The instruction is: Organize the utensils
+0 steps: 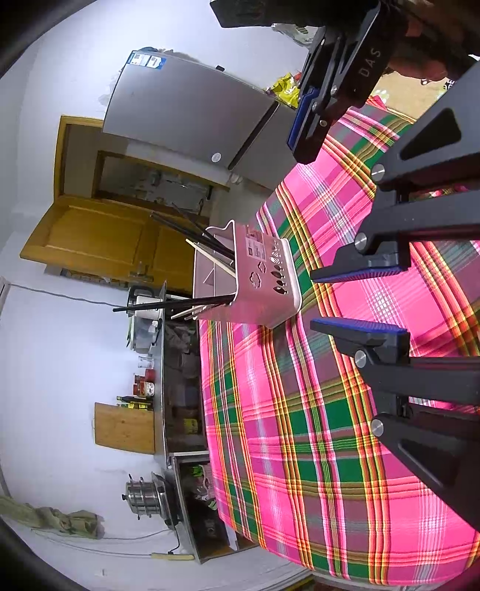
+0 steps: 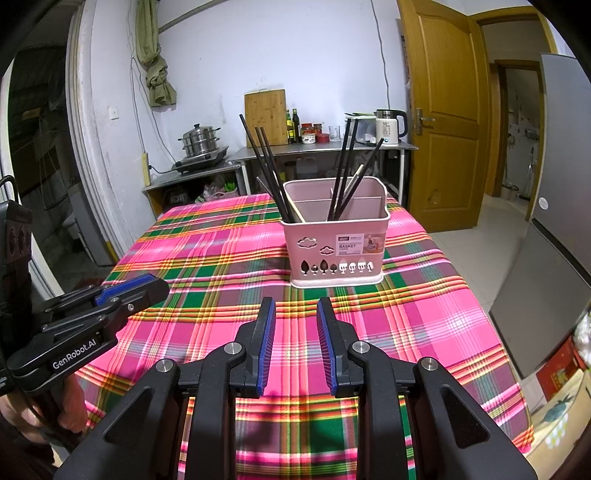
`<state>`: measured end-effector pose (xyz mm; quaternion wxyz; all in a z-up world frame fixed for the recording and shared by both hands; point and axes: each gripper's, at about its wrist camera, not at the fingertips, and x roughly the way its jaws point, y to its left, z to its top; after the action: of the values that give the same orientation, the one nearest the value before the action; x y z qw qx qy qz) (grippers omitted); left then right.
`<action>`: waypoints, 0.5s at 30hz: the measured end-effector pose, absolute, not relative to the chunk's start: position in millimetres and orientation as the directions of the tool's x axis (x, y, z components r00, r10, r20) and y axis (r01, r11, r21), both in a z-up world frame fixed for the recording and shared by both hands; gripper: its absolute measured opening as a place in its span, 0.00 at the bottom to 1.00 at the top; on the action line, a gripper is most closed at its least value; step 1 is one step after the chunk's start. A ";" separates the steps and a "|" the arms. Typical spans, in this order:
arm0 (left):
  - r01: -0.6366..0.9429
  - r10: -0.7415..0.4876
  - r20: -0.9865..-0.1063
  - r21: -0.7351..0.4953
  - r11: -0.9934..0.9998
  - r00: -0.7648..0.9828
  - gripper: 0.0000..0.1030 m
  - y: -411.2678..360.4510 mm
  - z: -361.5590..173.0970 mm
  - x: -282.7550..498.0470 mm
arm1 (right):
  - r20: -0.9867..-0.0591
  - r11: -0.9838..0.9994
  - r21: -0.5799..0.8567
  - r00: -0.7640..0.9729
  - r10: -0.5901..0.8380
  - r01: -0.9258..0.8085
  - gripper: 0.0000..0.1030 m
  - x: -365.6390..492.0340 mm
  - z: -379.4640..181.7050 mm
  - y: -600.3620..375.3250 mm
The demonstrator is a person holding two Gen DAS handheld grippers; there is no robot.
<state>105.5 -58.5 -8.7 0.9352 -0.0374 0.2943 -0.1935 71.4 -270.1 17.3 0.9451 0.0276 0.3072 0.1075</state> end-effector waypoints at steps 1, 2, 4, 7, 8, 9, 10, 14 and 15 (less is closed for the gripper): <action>0.341 -0.384 -0.536 -0.184 0.922 0.752 0.18 -58.6 -8.6 105.4 | -0.575 0.975 0.119 0.788 0.221 -0.186 0.23 71.5 17.2 -270.1; 0.342 -0.386 -0.536 -0.186 0.921 0.751 0.18 -58.3 -8.6 105.4 | -0.575 0.975 0.118 0.788 0.220 -0.186 0.23 71.4 17.2 -269.7; 0.338 -0.383 -0.535 -0.185 0.923 0.753 0.18 -58.7 -8.5 105.4 | -0.576 0.975 0.119 0.787 0.220 -0.186 0.23 71.4 17.4 -269.5; 0.339 -0.383 -0.535 -0.184 0.923 0.753 0.18 -58.7 -8.6 105.3 | -0.576 0.975 0.118 0.787 0.220 -0.187 0.23 71.7 16.9 -269.3; 0.338 -0.381 -0.534 -0.181 0.923 0.754 0.18 -58.9 -8.5 105.3 | -0.577 0.975 0.119 0.786 0.221 -0.187 0.23 71.7 16.9 -269.9; 0.336 -0.376 -0.536 -0.177 0.925 0.756 0.18 -59.2 -8.5 105.2 | -0.577 0.975 0.118 0.786 0.221 -0.187 0.23 72.0 16.2 -269.9; 0.334 -0.372 -0.536 -0.172 0.927 0.758 0.18 -59.4 -8.4 104.6 | -0.578 0.975 0.117 0.786 0.220 -0.187 0.23 72.0 15.3 -269.9; 0.337 -0.377 -0.535 -0.176 0.925 0.756 0.18 -59.8 -8.0 104.6 | -0.577 0.975 0.118 0.786 0.220 -0.187 0.23 72.0 15.5 -270.3; 0.335 -0.377 -0.535 -0.178 0.925 0.756 0.18 -59.4 -8.3 104.5 | -0.577 0.975 0.117 0.786 0.220 -0.187 0.23 72.0 15.4 -270.5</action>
<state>104.5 -59.4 -8.3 0.9364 -0.0355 0.2930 -0.1902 72.0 -270.5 15.4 0.9447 0.0269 0.3086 0.1078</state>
